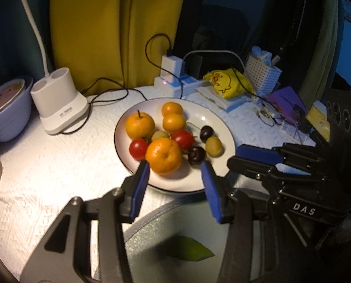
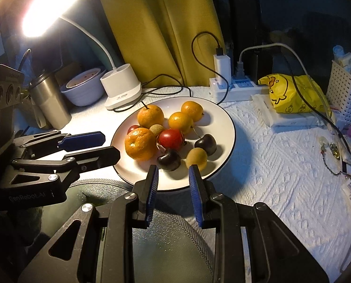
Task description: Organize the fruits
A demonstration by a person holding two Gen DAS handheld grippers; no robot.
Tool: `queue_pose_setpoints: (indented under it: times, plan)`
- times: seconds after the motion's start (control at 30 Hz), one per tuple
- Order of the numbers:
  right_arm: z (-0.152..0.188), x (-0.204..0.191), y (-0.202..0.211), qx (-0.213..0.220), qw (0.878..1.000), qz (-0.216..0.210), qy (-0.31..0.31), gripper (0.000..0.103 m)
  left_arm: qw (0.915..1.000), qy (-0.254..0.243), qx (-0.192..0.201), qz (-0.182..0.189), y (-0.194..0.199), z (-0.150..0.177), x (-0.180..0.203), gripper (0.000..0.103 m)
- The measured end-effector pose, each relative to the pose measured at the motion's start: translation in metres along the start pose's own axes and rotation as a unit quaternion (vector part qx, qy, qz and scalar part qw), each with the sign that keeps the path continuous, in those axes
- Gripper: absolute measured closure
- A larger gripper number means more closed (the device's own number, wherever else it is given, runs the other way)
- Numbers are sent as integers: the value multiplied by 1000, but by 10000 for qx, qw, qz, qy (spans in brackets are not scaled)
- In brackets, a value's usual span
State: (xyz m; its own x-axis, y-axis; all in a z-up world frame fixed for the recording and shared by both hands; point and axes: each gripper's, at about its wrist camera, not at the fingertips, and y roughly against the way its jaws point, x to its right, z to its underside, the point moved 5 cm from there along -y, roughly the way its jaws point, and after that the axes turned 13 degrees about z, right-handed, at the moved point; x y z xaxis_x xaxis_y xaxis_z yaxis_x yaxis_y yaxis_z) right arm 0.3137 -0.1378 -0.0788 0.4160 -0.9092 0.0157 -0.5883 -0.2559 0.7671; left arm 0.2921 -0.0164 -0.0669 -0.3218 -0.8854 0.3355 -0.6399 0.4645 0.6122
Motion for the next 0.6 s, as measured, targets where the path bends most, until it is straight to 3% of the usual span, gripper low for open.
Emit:
queue_pose_setpoints:
  times: [0.6]
  plan:
    - [3, -18, 46, 233, 9996, 63, 118, 75, 9992, -128, 372, -26, 54, 9, 23, 55]
